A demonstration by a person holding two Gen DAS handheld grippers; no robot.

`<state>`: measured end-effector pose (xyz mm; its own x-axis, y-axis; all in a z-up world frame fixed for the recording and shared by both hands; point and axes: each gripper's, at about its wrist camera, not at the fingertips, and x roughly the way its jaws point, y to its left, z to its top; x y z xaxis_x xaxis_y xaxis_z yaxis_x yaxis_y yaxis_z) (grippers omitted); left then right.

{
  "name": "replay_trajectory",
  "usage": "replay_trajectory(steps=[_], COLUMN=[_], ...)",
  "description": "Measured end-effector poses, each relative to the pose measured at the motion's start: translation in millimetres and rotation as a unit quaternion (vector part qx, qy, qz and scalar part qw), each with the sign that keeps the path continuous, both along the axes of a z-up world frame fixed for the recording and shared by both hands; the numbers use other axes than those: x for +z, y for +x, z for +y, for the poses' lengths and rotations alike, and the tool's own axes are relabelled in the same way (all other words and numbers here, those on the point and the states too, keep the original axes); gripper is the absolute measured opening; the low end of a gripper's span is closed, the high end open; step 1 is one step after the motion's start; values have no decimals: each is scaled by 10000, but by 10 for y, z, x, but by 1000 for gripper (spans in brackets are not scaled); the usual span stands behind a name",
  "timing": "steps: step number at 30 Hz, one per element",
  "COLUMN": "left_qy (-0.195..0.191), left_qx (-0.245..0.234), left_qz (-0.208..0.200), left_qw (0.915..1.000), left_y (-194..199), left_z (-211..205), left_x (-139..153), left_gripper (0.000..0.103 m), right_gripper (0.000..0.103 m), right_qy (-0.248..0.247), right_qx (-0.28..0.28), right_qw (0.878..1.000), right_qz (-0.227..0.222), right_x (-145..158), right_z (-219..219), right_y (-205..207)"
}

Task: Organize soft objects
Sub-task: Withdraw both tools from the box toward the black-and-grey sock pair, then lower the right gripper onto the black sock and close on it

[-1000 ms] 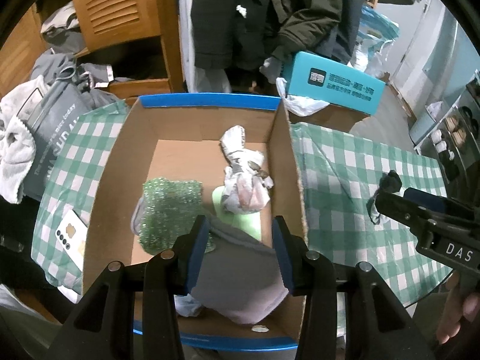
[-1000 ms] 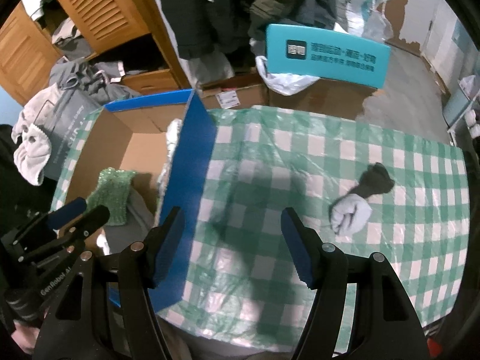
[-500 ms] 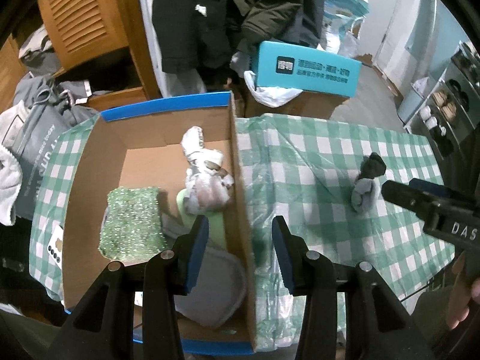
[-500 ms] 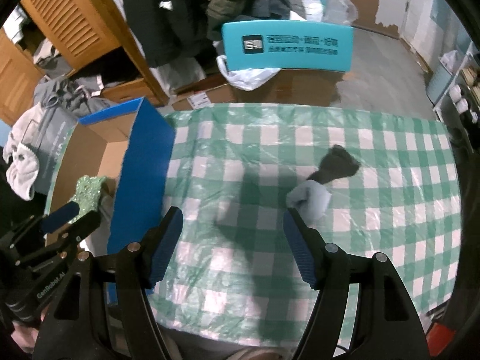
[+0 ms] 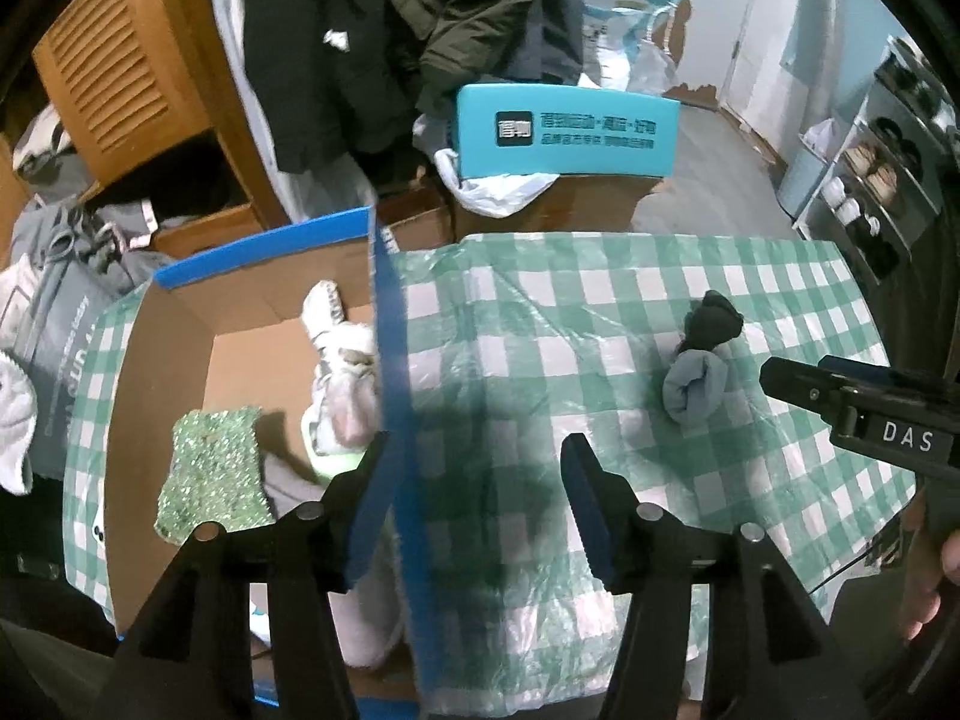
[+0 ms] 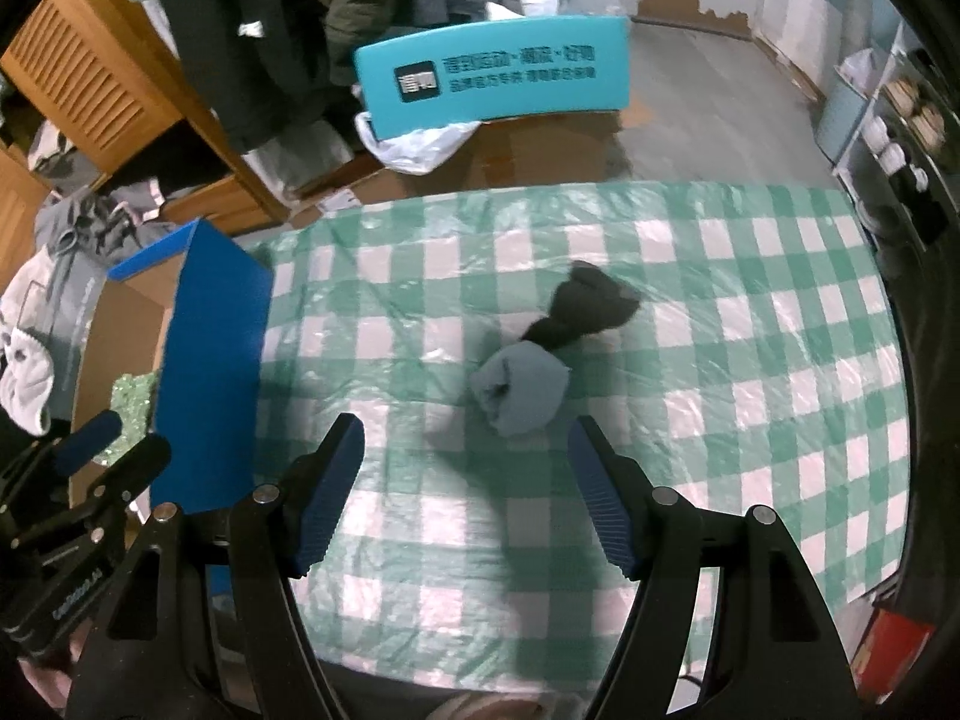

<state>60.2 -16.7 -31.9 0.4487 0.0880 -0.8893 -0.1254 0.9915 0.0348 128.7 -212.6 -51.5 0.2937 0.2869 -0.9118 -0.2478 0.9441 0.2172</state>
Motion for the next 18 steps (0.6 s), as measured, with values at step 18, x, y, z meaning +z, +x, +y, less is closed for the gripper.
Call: replay_trajectory(steps=[18], left_qy=[-130], left_qx=[-275], left_qz=[433], left_qw=[9986], left_y=[462], left_z=[-445], left_x=[-346], left_gripper=[60], right_gripper=[73], right_qy=[-228], right_qx=[-447], right_qw=[9979], right_qz=[399], right_x=[-412], right_z=[-378], right_y=[435])
